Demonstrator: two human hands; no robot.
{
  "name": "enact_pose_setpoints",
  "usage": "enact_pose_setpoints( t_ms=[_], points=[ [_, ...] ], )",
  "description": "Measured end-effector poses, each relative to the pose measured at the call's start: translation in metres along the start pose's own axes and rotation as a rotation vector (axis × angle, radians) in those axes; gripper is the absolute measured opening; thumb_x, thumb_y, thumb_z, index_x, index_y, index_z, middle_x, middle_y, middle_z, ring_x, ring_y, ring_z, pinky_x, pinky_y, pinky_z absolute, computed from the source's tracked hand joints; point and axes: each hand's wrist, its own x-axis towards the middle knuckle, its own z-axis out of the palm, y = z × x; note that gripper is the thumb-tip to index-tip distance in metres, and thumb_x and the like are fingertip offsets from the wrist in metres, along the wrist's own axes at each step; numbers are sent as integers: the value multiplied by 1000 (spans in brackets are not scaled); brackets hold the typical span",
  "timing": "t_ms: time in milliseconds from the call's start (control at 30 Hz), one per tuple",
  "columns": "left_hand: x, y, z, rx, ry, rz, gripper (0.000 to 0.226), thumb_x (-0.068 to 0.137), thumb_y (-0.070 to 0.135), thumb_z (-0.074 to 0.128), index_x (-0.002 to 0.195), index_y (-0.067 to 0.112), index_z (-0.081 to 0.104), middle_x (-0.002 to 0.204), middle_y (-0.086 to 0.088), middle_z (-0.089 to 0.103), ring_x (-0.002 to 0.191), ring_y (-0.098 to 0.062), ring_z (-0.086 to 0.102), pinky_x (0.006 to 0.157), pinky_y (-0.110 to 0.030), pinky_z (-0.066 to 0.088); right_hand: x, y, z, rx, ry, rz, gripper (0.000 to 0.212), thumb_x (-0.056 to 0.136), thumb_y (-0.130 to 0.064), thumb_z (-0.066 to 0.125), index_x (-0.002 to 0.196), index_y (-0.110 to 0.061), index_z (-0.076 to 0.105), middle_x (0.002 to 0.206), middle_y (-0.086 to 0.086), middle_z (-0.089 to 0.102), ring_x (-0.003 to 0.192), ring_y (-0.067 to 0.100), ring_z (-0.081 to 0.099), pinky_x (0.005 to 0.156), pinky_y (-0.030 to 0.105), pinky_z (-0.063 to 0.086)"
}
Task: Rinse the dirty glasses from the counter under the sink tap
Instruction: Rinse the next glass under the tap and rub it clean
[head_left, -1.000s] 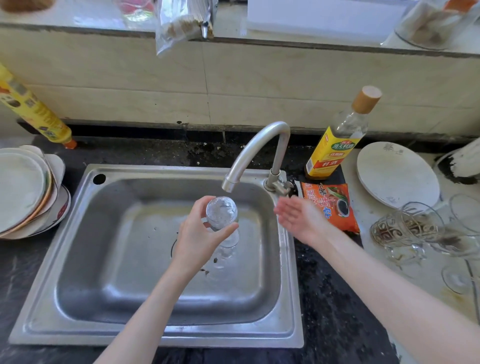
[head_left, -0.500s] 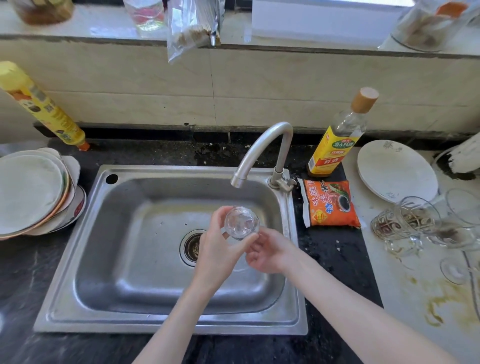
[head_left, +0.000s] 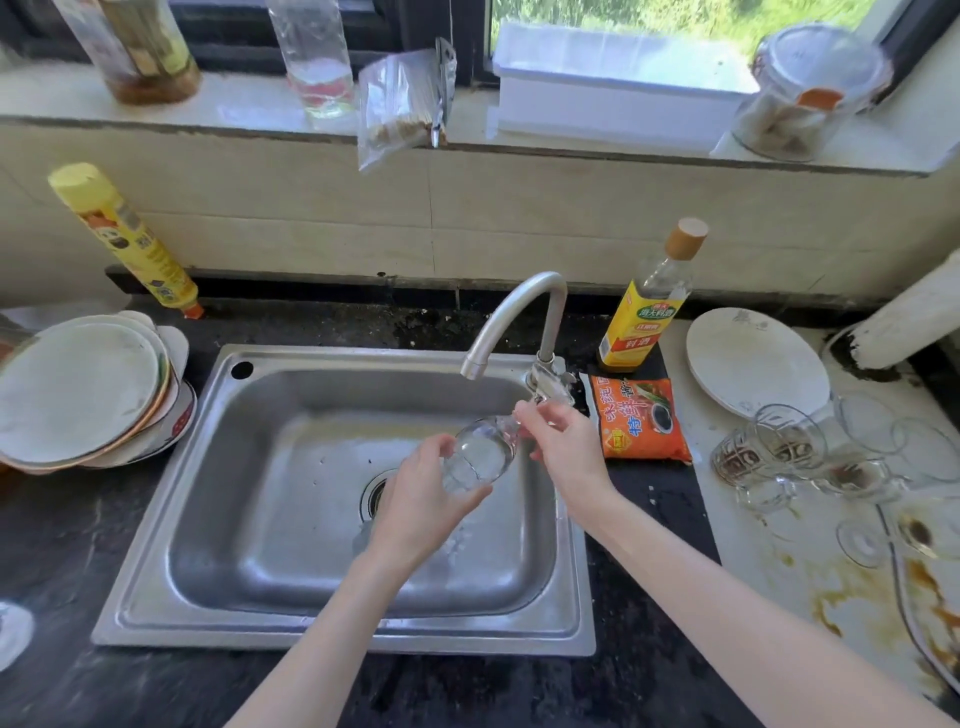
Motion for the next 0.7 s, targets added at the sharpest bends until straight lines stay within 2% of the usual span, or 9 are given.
enact_pose_setpoints(
  t_ms=[67, 133, 200, 300, 367, 467, 567, 700],
  points=[
    [-6, 2, -3, 32, -8, 27, 63, 75, 39, 74, 127, 15, 47, 125, 1, 54, 118, -17, 49, 98, -36, 40, -11, -4, -2, -80, -3, -96, 20, 89, -27, 62, 88, -8, 68, 76, -6, 63, 73, 2, 58, 66, 13, 43],
    [-12, 4, -8, 45, -7, 52, 63, 76, 39, 72, 129, 15, 47, 127, 0, 52, 120, -17, 47, 101, -34, 38, -21, -11, -2, -124, 14, -160, 13, 88, -25, 63, 84, -13, 67, 73, -11, 61, 70, -2, 57, 63, 5, 41],
    [-14, 7, -13, 55, 3, 86, 63, 76, 41, 72, 129, 15, 47, 127, 0, 52, 121, -17, 46, 101, -33, 37, -28, -18, -1, -174, 39, -216, 9, 88, -25, 64, 82, -18, 65, 72, -16, 61, 68, -7, 58, 63, 2, 41],
    [-15, 11, -20, 104, -18, 156, 61, 77, 44, 69, 126, 14, 49, 125, 0, 51, 120, -18, 45, 100, -30, 36, -36, -24, 5, -244, 70, -278, 21, 90, -27, 61, 93, -7, 66, 71, -17, 62, 68, -8, 59, 64, 4, 43],
    [-17, 12, -24, 136, -41, 199, 60, 77, 46, 69, 124, 14, 51, 124, 1, 50, 118, -17, 46, 98, -26, 35, -46, -27, 9, -256, 111, -303, 14, 90, -26, 60, 91, -12, 64, 72, -13, 64, 70, -4, 60, 66, 8, 44],
    [-18, 11, -30, 158, -10, 305, 60, 77, 47, 69, 123, 12, 52, 123, 2, 51, 116, -13, 46, 95, -20, 32, -57, -28, 17, -302, 182, -417, 13, 88, -25, 63, 89, -13, 68, 80, -3, 70, 77, 9, 65, 71, 24, 50],
    [-15, 6, -35, 231, -98, 380, 61, 79, 50, 64, 125, 13, 49, 126, 2, 50, 118, -13, 44, 95, -20, 31, -68, -29, 20, -324, 240, -371, 17, 89, -25, 61, 90, -10, 68, 76, -8, 67, 77, 9, 64, 75, 29, 51],
    [-19, 4, -38, 302, -251, 538, 57, 82, 50, 60, 127, 18, 47, 129, 2, 49, 119, -15, 44, 98, -25, 34, -98, -13, 6, -233, 382, -273, 20, 90, -25, 60, 89, -8, 70, 67, -18, 62, 71, 0, 62, 73, 16, 48]
  ],
)
